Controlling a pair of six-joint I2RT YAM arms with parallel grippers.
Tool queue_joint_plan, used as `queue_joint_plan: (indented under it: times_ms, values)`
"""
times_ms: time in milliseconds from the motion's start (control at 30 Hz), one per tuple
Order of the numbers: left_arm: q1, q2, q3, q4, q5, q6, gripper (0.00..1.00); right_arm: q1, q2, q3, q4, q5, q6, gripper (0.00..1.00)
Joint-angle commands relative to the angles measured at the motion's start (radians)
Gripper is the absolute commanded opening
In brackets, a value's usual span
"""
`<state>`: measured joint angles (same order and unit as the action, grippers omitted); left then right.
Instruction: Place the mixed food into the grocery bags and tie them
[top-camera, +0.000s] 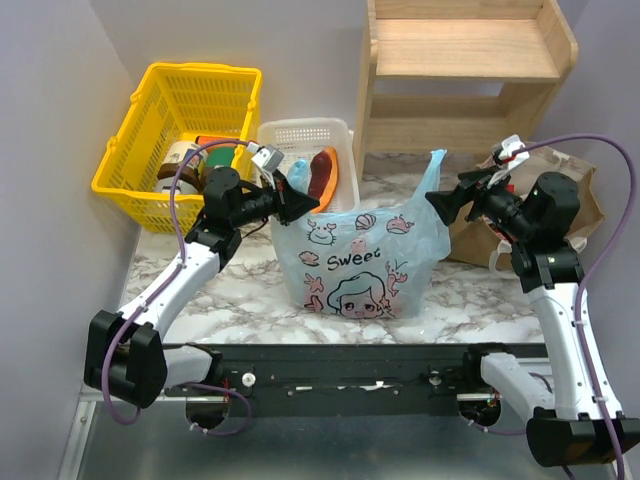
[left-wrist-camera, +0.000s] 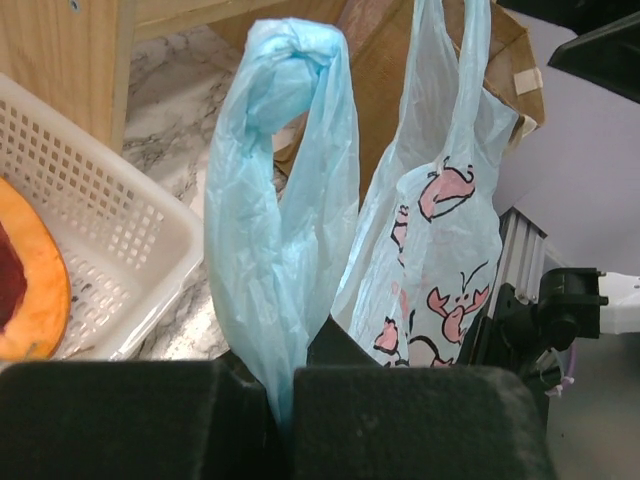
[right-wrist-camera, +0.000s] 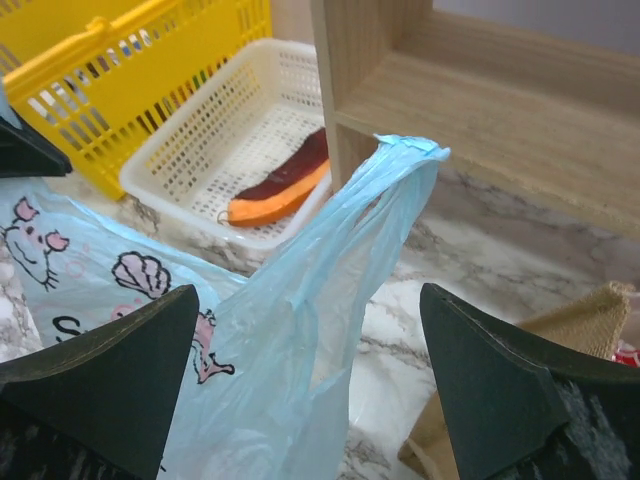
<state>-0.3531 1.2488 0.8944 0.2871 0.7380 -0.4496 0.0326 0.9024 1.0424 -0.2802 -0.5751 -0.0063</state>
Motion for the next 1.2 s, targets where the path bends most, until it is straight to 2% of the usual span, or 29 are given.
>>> queue_joint_plan:
  times_ms: [0,500,600,800,933,1167]
  values:
    - [0.003,-0.043,-0.011,-0.035,0.034,0.045,0.00,-0.017,-0.033,0.005,0.104,-0.051,-0.018,1.00]
    - [0.003,-0.045,-0.015,-0.029,0.052,0.045,0.00,-0.028,0.110,-0.119,0.271,-0.258,0.003,1.00]
    - [0.003,-0.042,-0.015,-0.029,0.052,0.045,0.00,-0.028,0.142,-0.148,0.358,-0.352,0.066,1.00]
    - [0.003,-0.038,-0.017,-0.025,0.057,0.043,0.00,-0.028,0.200,-0.261,0.515,-0.445,0.170,0.98]
    - [0.003,-0.040,-0.023,-0.008,0.063,0.032,0.00,-0.030,0.220,-0.288,0.537,-0.427,0.175,0.95]
    - [0.003,-0.037,-0.029,0.014,0.078,0.020,0.00,-0.028,0.253,-0.297,0.567,-0.342,0.169,1.00]
